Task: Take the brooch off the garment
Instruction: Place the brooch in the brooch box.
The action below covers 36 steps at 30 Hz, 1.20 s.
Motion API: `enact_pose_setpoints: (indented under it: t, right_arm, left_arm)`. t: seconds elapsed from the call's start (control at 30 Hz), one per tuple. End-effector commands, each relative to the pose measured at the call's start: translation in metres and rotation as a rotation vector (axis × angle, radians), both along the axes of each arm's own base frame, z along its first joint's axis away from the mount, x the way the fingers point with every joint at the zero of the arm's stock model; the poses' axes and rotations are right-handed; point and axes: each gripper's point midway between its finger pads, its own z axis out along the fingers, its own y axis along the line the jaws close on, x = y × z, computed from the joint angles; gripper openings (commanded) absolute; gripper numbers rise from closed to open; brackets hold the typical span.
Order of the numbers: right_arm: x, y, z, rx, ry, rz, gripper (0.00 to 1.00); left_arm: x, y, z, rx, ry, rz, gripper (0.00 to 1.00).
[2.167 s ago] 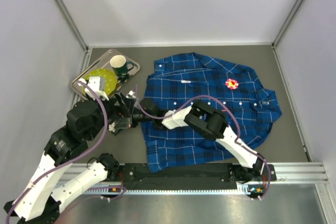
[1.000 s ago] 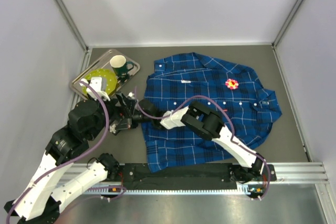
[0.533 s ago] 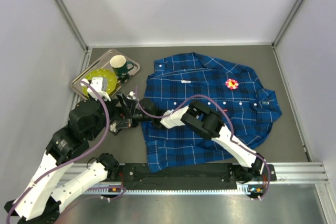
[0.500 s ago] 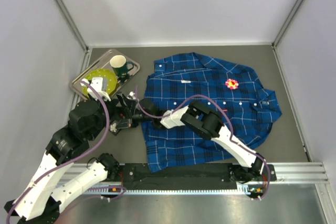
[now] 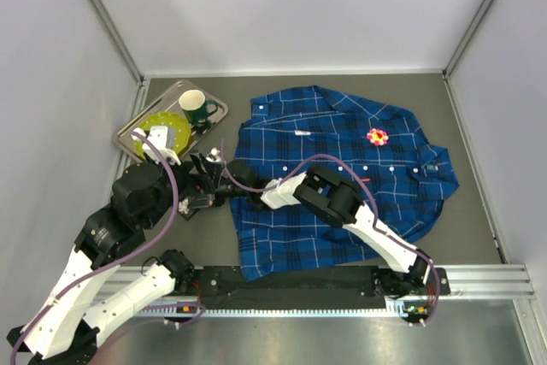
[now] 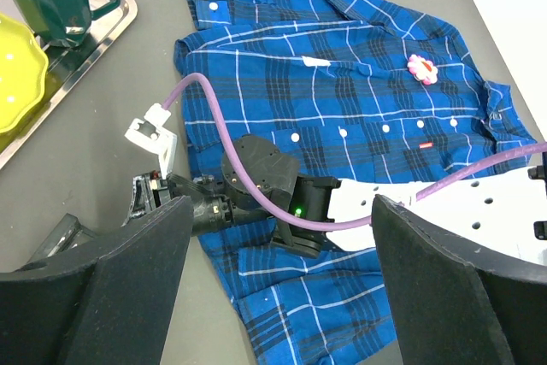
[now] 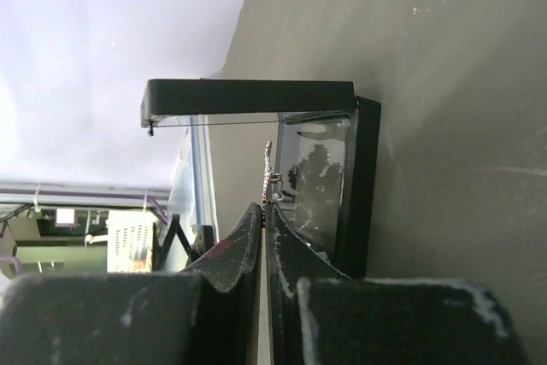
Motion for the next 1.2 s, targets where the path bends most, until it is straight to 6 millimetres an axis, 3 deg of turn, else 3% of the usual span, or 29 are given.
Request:
enact_pose_setpoints:
  t: [0.0,0.7,1.17]
  right_arm:
    - [0.009,0.0,0.025,0.096,-0.04,0.002,0.0]
    - [0.008,0.003,0.006,0.052,-0.007,0.011,0.0]
    - [0.005,0.006,0.005,0.041,-0.011,0.022,0.01]
  left_arm:
    - [0.004,-0.004,0.005,-0.017,-0.017,-0.004,0.9]
    - [0.004,-0.005,0.003,-0.022,-0.013,-0.009,0.9]
    - [0.004,-0.006,0.001,-0.018,-0.01,-0.011,0.9]
